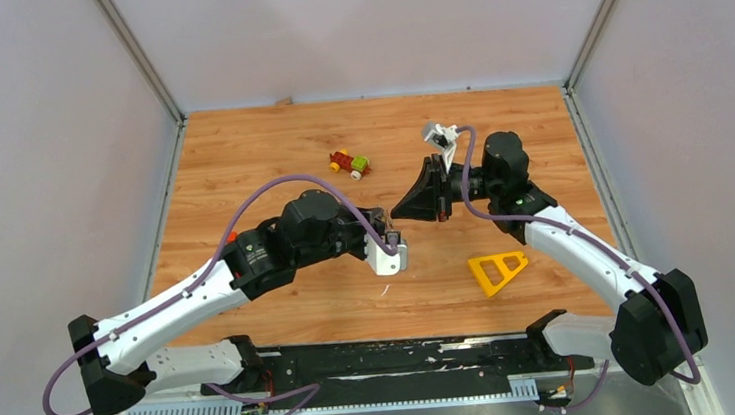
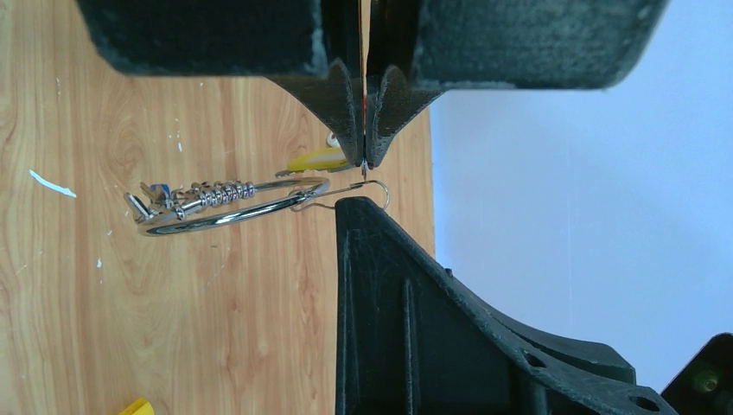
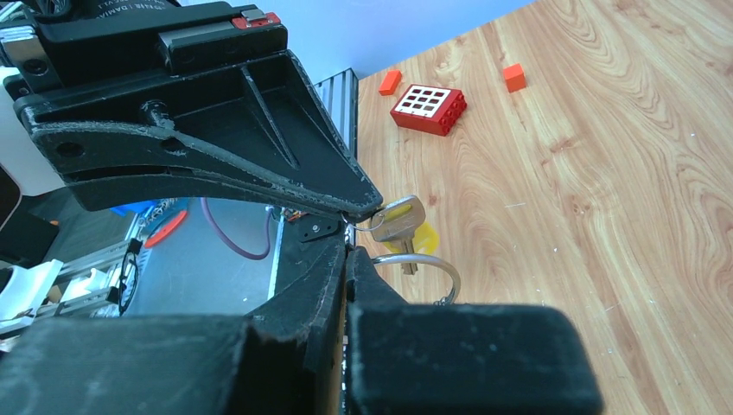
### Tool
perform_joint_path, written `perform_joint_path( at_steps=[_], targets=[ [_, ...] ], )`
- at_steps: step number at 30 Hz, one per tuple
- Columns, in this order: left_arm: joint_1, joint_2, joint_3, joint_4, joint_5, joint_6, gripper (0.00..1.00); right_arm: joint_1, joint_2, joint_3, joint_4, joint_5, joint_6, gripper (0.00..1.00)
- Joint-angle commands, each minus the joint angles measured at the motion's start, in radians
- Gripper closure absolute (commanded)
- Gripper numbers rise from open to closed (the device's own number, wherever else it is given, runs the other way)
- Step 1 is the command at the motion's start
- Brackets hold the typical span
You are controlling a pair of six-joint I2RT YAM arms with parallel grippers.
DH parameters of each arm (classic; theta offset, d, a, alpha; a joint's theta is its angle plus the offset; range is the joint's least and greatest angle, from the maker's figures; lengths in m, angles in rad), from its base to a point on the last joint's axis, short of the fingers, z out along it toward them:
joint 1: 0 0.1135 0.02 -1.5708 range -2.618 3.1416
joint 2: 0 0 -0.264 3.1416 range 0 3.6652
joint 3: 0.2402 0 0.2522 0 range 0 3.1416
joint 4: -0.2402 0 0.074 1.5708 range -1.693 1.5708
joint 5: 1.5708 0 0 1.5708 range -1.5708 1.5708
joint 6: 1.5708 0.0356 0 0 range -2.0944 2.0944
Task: Put the keys on the keyring
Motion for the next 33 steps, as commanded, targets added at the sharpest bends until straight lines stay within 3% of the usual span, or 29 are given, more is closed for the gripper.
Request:
perform_joint_path(
  at_steps=[1, 33],
  targets=[
    [-0.005, -0.001, 0.012, 0.022, 0.015, 0.016, 1.00, -0.003, -0.015, 0.004, 0.063, -0.010, 0.023, 1.00],
    [-0.011, 0.005, 0.022, -0.002, 0.038, 0.016, 1.00, -0.021, -0.007, 0.011, 0.063, 0.014, 0.040, 1.00]
  ],
)
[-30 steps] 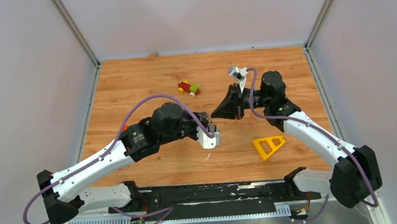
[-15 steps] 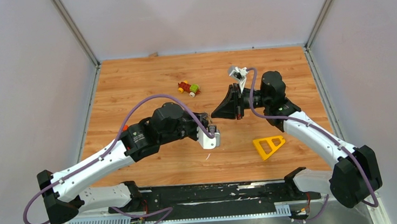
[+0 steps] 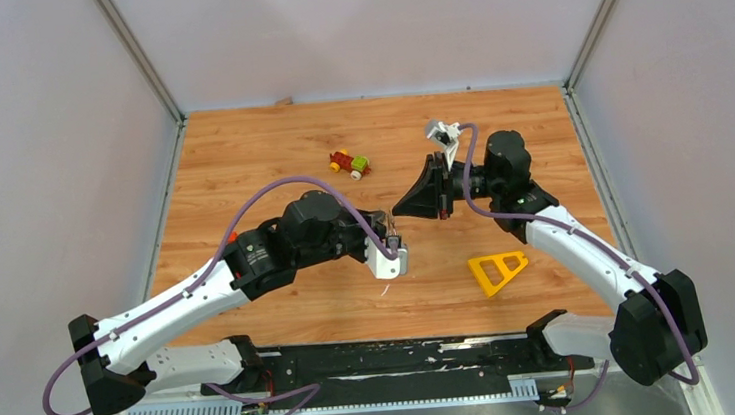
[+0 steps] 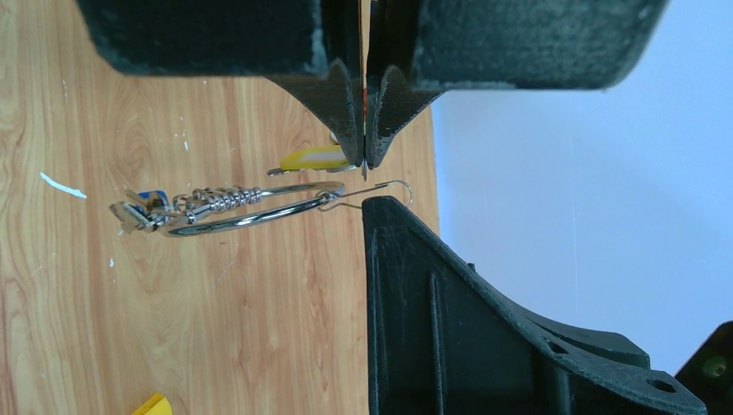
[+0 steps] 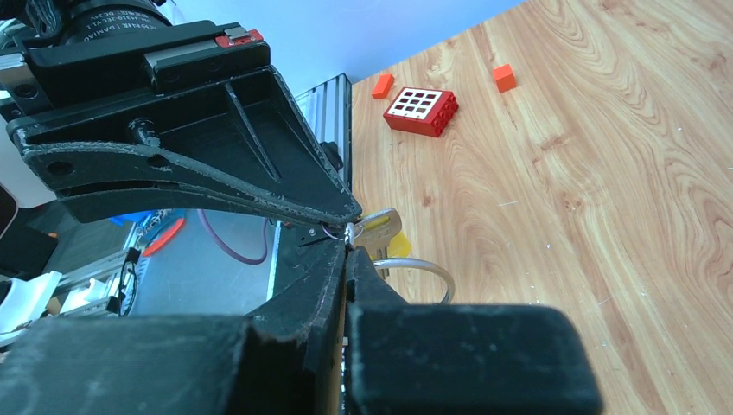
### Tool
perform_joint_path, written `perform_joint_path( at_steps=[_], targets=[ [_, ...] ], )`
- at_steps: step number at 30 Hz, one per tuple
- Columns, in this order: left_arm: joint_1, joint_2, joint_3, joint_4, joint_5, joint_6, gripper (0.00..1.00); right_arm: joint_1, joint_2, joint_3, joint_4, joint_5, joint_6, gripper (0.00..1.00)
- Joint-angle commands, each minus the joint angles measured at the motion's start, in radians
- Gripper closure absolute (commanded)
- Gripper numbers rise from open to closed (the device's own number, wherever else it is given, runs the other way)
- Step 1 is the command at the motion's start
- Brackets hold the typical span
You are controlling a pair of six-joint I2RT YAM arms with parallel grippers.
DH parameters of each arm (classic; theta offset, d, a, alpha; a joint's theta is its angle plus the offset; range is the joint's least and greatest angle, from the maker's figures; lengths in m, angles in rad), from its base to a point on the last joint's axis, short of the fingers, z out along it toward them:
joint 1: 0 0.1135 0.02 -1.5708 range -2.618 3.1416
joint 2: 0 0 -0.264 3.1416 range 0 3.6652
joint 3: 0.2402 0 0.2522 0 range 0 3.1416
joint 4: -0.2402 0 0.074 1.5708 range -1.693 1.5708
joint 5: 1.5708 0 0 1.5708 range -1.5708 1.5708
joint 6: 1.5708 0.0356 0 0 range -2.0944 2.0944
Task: Put the keys on the keyring
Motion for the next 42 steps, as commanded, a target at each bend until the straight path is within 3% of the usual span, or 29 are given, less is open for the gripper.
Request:
perform_joint_path(
  at_steps=[1, 42],
  targets=[
    [-0.007, 0.004, 0.024, 0.010, 0.016, 0.000, 1.00, -0.005, -0.006, 0.010, 0.063, 0.006, 0.026, 1.00],
    [-0.010, 0.030, 0.076, 0.005, 0.004, -0.032, 1.00, 0.003, 0.000, -0.002, 0.059, 0.006, 0.012, 1.00]
  ],
)
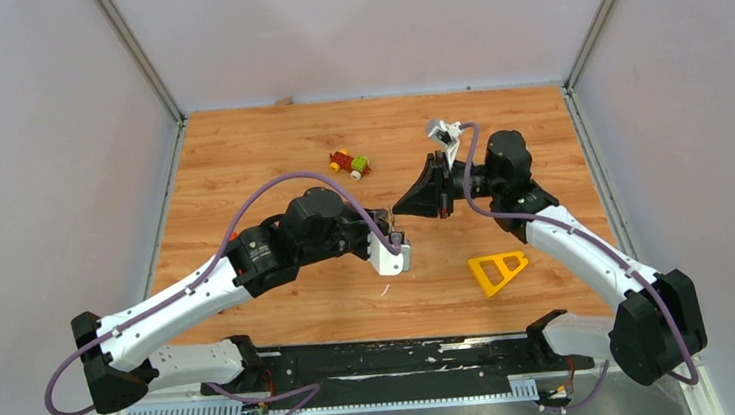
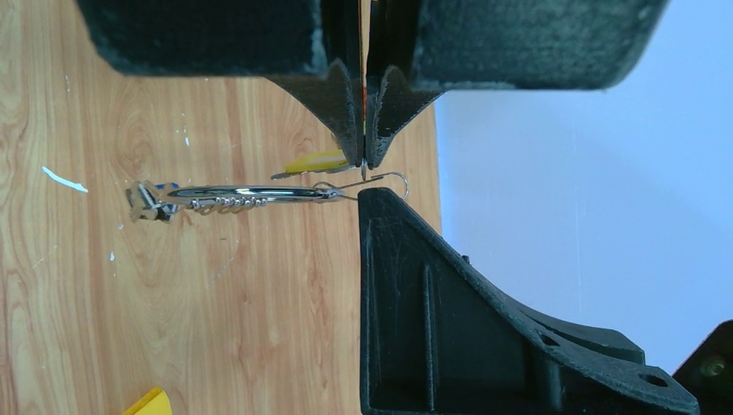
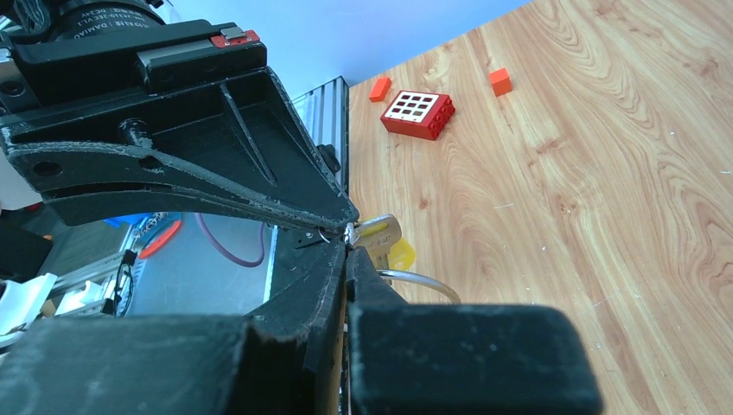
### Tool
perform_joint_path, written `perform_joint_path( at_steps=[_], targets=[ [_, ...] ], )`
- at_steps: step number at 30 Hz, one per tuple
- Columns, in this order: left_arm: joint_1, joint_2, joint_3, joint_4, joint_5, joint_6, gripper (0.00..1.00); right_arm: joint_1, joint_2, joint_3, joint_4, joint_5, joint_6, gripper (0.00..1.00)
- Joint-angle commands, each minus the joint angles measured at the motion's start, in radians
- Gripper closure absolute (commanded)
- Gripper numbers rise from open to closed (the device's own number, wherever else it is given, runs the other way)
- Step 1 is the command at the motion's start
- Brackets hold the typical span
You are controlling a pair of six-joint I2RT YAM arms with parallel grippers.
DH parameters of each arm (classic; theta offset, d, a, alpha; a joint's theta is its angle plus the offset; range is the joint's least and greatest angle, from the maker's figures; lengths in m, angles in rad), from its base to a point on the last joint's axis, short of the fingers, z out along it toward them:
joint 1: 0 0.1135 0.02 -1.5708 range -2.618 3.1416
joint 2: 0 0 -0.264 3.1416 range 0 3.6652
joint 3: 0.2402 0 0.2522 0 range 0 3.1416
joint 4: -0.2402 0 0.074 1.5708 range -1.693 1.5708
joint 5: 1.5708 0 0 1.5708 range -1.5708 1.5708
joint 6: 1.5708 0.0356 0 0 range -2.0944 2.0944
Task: Put the keys on the keyring
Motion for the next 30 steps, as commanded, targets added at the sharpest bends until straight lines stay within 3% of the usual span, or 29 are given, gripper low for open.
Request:
perform_joint_path(
  at_steps=[1, 30],
  targets=[
    [-0.009, 0.007, 0.047, 0.016, 0.003, -0.014, 1.00, 0.003, -0.002, -0.001, 0.045, 0.005, 0.009, 1.00],
    [-0.010, 0.018, 0.063, 0.014, -0.010, -0.001, 1.00, 0.017, -0.001, -0.007, 0.067, -0.017, 0.013, 1.00]
  ],
)
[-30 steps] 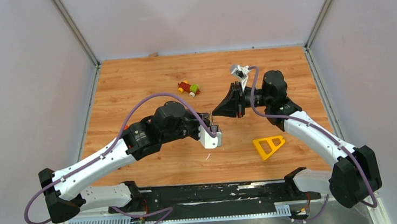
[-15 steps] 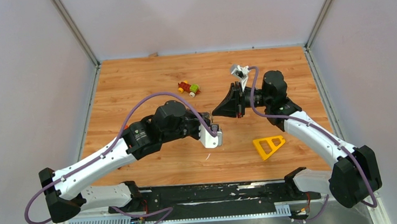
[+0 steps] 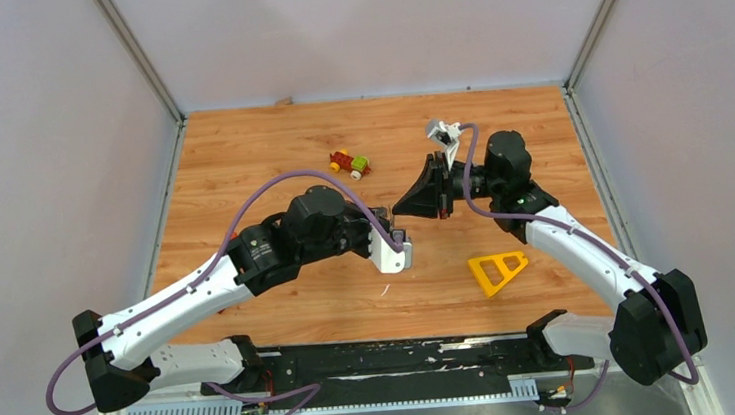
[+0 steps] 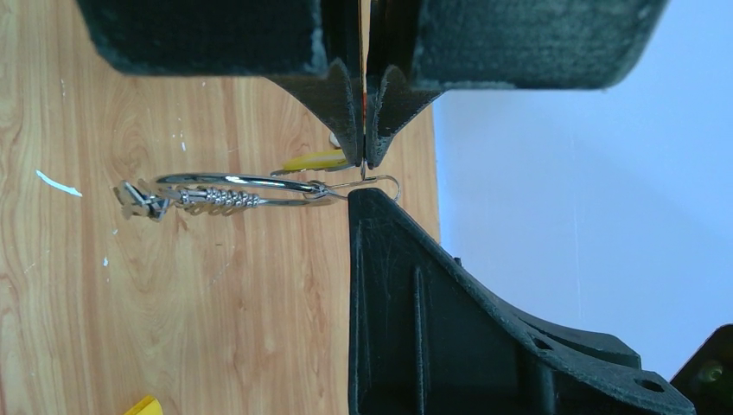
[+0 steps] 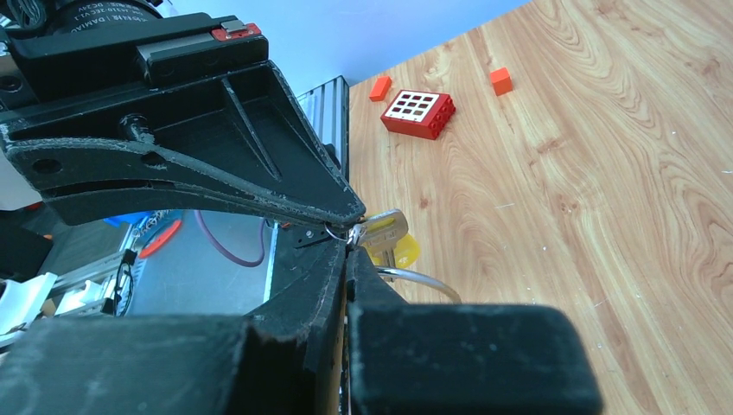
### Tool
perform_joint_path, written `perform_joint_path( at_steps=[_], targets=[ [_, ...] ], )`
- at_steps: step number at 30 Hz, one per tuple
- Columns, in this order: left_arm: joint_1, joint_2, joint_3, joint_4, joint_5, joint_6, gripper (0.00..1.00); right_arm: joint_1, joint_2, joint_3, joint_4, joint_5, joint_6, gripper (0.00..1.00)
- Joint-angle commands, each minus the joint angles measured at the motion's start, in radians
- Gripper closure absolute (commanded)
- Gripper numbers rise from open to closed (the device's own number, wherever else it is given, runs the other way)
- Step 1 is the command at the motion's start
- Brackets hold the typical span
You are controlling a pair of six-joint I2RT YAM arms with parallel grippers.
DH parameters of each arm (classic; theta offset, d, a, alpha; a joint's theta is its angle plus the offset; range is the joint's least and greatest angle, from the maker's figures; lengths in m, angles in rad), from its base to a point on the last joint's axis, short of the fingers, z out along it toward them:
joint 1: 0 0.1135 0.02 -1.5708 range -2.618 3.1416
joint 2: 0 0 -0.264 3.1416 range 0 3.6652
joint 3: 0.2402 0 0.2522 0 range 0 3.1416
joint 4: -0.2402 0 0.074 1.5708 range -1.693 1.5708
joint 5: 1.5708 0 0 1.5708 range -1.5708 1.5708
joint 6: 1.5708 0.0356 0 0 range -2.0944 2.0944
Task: Put the keys on the keyring
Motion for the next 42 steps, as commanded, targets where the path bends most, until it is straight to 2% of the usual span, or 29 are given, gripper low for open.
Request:
perform_joint_path(
  at_steps=[1, 33, 38, 42],
  targets=[
    [-0.010, 0.005, 0.050, 0.025, 0.009, 0.001, 1.00, 0.014, -0.002, -0.004, 0.066, -0.019, 0.011, 1.00],
    [-0.008, -0.044, 0.017, 0.027, 0.030, -0.007, 1.00, 0.002, -0.021, -0.031, 0.066, -0.032, -0.077, 1.00],
    [0.005, -0.087, -0.029, 0.058, 0.007, -0.009, 1.00, -0.008, -0.035, -0.033, 0.062, -0.112, -0.143, 1.00],
    [0.044, -0.108, -0.035, 0.049, 0.045, -0.044, 1.00, -0.009, -0.027, 0.012, -0.064, -0.247, -0.292, 1.00]
  ],
)
